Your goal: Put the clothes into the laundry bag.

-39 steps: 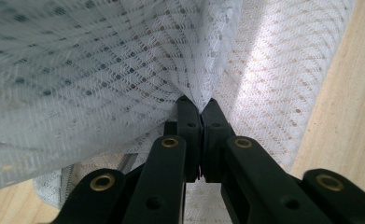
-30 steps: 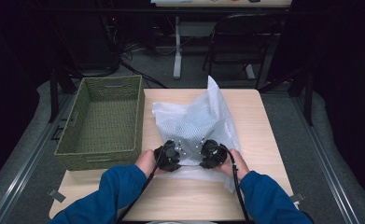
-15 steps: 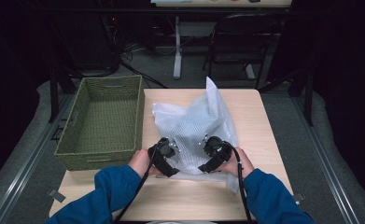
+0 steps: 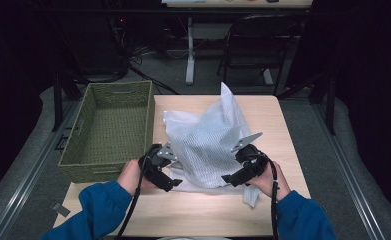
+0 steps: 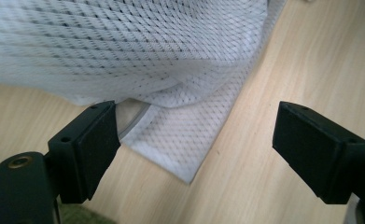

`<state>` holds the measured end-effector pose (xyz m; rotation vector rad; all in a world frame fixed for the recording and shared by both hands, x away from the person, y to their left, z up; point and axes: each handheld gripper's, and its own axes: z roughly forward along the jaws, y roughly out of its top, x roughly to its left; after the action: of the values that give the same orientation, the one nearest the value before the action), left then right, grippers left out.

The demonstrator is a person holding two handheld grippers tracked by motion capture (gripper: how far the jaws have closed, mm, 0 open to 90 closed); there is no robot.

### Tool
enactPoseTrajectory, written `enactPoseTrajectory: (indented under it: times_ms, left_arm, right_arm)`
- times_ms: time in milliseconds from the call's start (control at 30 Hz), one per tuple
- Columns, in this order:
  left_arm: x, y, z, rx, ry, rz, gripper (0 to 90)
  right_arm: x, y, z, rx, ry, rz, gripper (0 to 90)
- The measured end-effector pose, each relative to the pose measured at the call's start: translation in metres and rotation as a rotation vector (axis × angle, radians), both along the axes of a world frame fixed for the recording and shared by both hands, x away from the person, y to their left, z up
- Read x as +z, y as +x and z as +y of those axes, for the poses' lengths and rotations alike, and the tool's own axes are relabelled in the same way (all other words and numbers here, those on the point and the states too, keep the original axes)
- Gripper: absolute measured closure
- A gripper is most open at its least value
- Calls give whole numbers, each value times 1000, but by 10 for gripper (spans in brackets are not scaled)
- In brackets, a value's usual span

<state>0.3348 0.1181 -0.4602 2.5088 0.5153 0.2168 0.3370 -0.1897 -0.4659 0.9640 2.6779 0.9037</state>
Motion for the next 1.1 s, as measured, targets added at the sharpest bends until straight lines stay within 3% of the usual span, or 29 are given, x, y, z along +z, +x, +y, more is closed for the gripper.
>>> enactPoseTrajectory:
  times_ms: [233, 533, 1100]
  left_arm:
    - [17, -21, 31, 59, -15, -49, 115]
    - [19, -43, 69, 159, -54, -67, 91]
    - [-6, -75, 131, 348, -102, -2, 42]
  right_arm:
    - [11, -26, -17, -30, 21, -42, 41]
    - [14, -56, -46, -106, 28, -53, 29]
    - [-11, -100, -96, -262, 69, -18, 27]
